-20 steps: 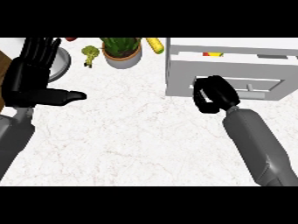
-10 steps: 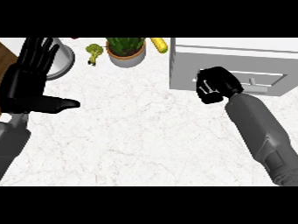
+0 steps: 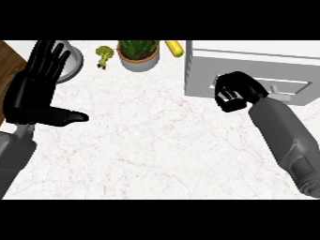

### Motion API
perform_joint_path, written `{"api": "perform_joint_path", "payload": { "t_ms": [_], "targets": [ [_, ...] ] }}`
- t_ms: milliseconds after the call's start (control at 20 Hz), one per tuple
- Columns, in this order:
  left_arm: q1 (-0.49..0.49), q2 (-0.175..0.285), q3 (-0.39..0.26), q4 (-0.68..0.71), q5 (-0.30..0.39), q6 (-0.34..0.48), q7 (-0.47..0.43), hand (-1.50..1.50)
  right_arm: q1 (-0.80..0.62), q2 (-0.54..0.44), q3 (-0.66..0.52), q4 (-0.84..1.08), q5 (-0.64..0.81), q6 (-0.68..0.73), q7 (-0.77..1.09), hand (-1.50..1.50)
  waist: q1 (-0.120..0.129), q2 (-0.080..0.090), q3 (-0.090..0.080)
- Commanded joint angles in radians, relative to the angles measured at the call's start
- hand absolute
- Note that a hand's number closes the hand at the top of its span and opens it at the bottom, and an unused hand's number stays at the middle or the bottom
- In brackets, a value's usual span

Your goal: Pick up the cup, place it into the drawer and close the drawer

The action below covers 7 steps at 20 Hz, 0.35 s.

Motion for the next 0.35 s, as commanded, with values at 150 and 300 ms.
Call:
{"api": "perform_joint_path", "payload": {
  "t_ms": [150,300],
  "targets": [
    [0.011,-0.033,-0.019,0.005,-0.003,-0.015,-0.009,-1.50,-0.095,-0.116,-0.085,0.053,-0.037,-0.037,0.063,1.50,0.020,0.042,0.010],
    [0.025,-0.020,-0.015,0.009,-0.009,-0.033,-0.020,-1.50,-0.081,-0.112,-0.093,0.062,-0.043,-0.047,0.055,1.50,0.030,0.042,0.010]
  ]
}}
